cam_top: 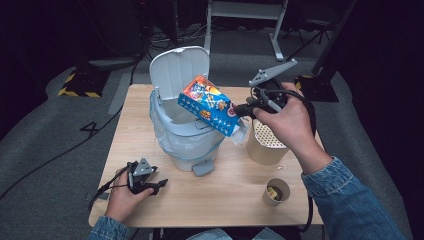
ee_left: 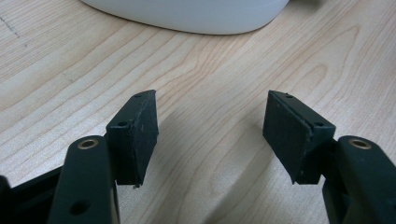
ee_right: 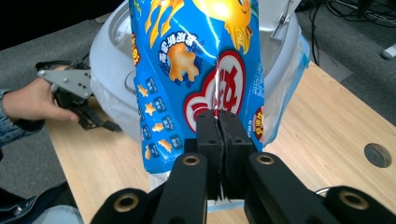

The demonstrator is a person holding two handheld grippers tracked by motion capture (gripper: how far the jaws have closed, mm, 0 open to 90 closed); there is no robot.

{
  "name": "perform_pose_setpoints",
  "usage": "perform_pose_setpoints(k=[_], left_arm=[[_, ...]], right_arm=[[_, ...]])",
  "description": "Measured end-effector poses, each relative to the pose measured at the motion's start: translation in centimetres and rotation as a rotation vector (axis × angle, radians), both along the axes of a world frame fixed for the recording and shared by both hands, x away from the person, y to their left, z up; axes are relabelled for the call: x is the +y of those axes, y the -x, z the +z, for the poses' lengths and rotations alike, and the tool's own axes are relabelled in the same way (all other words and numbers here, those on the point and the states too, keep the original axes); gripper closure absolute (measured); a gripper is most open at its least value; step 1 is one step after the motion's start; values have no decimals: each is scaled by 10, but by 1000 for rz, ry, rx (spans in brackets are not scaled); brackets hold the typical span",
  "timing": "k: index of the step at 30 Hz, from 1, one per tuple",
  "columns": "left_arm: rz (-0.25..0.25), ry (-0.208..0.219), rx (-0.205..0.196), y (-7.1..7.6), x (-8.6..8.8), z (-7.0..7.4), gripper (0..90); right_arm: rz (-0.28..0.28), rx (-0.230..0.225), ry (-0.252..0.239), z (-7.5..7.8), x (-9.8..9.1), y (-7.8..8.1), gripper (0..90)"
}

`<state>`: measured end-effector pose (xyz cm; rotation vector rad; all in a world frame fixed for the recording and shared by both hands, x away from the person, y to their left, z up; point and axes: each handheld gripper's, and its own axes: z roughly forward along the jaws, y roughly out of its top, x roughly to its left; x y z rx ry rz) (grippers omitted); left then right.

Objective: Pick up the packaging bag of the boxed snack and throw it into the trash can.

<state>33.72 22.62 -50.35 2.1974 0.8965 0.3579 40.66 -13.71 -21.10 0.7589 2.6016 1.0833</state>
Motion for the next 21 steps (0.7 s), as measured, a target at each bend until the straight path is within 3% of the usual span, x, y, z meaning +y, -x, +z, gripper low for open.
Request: perform_pose_setpoints(k=[7, 16, 18, 19, 21], left_arm=[[1, -2, -3, 1, 0, 0, 360], [1, 1, -2, 1, 0, 0, 359], [1, 1, -1, 1, 0, 0, 359], [1, 1, -1, 0, 0, 0, 360], [1, 0, -1, 0, 0, 0, 359]], right_arm=[[-21, -5, 47, 3, 19, -7, 852], [5, -10, 38, 5, 26, -3, 821], [5, -9, 36, 6, 26, -2, 794], [-13, -25, 25, 6, 28, -2, 683], [-19, -32, 19, 6, 29, -3, 643]])
